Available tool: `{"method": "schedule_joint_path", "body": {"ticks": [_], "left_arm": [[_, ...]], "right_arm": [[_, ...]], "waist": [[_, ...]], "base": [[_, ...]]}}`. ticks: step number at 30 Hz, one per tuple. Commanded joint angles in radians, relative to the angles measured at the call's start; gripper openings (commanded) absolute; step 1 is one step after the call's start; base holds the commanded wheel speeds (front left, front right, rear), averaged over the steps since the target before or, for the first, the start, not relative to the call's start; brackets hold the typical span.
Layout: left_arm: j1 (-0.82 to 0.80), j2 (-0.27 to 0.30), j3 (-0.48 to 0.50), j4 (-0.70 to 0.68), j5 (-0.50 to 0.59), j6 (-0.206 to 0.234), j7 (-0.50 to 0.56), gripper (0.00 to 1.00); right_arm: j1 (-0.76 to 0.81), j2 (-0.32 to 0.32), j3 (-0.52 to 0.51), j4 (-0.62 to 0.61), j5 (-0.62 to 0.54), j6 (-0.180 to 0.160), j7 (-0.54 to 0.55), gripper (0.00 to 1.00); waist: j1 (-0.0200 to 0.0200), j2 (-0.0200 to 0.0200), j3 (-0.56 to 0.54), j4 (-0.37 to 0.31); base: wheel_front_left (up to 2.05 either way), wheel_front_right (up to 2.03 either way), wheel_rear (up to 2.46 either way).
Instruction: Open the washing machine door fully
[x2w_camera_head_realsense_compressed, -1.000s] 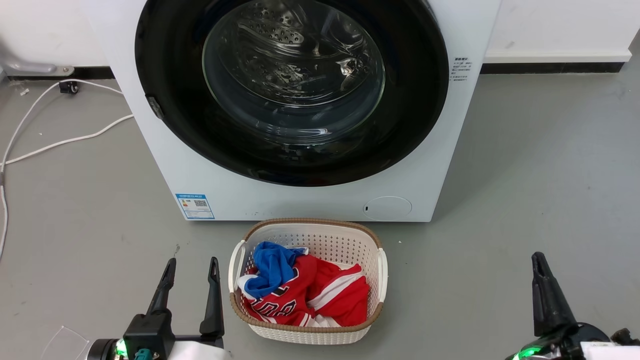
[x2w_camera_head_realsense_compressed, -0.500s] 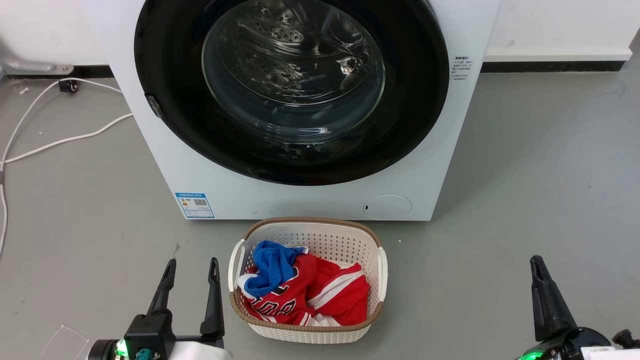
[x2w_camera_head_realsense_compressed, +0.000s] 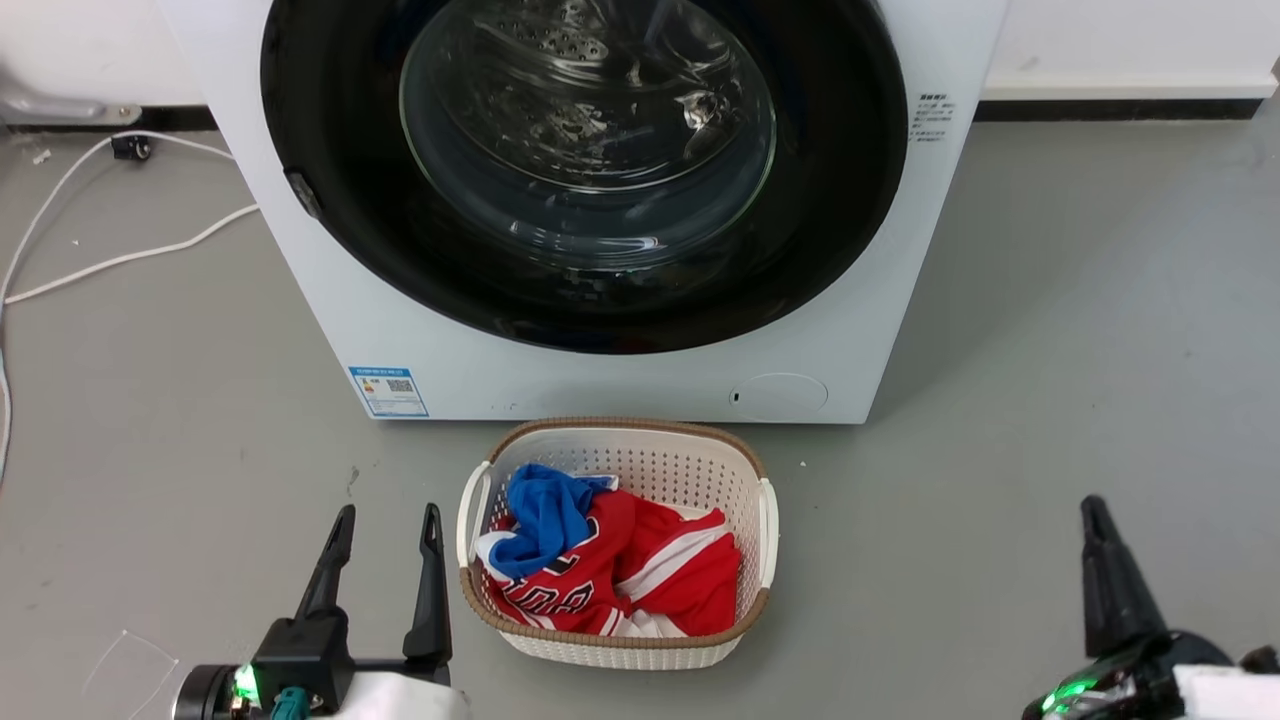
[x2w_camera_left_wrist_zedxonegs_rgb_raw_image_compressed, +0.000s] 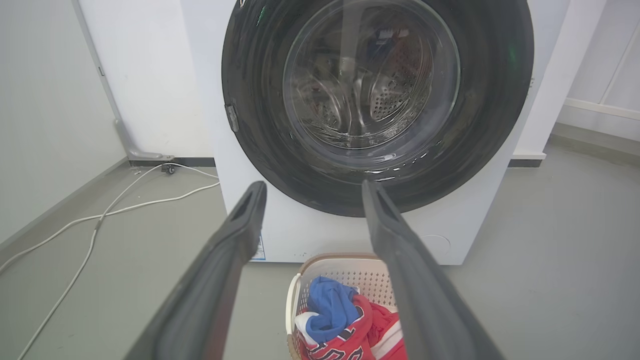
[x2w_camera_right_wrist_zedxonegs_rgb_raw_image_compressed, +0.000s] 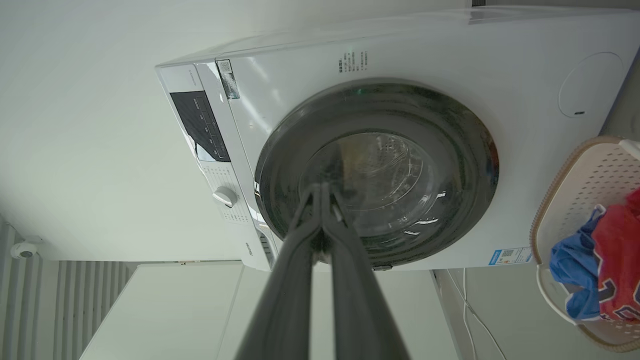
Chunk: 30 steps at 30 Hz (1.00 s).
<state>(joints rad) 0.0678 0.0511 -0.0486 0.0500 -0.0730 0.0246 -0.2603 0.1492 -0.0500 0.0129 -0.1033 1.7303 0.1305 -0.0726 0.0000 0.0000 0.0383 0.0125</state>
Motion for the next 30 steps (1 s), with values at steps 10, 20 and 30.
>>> {"method": "schedule_joint_path", "body": {"ticks": [10,20,30], "left_arm": [[-0.085,-0.001,0.017,-0.027,0.018,-0.03,-0.008,1.0],[-0.189,-0.001,0.044,-0.072,0.02,-0.059,-0.005,1.0],[-0.282,-0.001,0.058,-0.094,0.01,-0.08,-0.005,1.0]], "right_arm": [[-0.249,-0.028,-0.183,0.096,0.029,0.0,0.072,0.0],[-0.588,-0.127,-0.242,0.231,0.02,0.0,0.204,0.0],[-0.925,-0.226,-0.181,0.385,-0.033,0.0,0.281,0.0]], "waist": [[0.0,0.0,0.122,0.019],[0.0,0.0,0.303,0.036],[0.0,0.0,0.443,0.055]], "base": [[0.0,0.0,0.0],[0.0,0.0,0.0],[0.0,0.0,0.0]]}}
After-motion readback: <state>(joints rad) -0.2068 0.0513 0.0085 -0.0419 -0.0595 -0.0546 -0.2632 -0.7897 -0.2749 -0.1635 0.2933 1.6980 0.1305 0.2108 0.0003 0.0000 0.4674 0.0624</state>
